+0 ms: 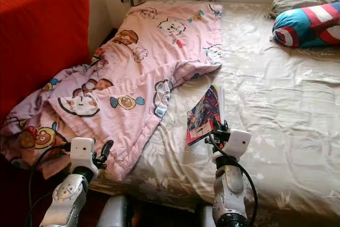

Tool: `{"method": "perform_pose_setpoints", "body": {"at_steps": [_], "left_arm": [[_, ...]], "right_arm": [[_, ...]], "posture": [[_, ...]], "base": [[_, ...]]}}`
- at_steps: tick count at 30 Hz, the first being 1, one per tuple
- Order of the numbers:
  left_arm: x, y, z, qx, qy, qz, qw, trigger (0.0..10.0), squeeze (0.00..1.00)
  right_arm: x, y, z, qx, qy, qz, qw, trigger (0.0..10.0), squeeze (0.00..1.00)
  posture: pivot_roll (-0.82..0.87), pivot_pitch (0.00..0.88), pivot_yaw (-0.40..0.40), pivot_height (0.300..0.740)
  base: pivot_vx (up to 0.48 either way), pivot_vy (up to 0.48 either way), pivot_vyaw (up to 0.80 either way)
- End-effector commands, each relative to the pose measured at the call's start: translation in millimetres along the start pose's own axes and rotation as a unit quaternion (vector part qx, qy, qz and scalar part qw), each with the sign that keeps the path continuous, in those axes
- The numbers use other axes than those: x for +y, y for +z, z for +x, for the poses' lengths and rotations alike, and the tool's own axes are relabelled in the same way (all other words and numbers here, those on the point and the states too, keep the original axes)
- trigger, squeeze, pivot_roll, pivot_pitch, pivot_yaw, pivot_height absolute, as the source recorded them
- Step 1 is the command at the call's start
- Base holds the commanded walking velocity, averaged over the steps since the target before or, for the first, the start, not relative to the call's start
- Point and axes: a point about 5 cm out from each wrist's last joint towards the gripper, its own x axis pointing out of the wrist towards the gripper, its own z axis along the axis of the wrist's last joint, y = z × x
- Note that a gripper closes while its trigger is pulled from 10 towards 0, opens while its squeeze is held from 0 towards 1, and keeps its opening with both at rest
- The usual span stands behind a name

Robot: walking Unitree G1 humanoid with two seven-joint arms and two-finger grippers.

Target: Clean up the room

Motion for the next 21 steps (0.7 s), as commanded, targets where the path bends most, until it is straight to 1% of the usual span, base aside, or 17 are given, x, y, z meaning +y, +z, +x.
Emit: {"method": "perform_pose_setpoints", "body": {"at_steps": [1, 21], "left_arm": [[3.7, -5.5, -2.9, 0.008, 0.008, -0.007, 1.0, 10.0, 0.0], [3.7, -5.5, -2.9, 0.008, 0.008, -0.007, 1.0, 10.0, 0.0]], "right_arm": [[2.8, 6.4, 2.6, -0.018, 0.007, -0.003, 1.0, 10.0, 0.0], [2.8, 6.4, 2.6, -0.018, 0.007, -0.003, 1.0, 10.0, 0.0]], "posture": [[0.03, 0.028, 0.018, 0.618], [0.03, 0.028, 0.018, 0.618]], "base": [[0.0, 0.0, 0.0], [0.0, 0.0, 0.0]]}}
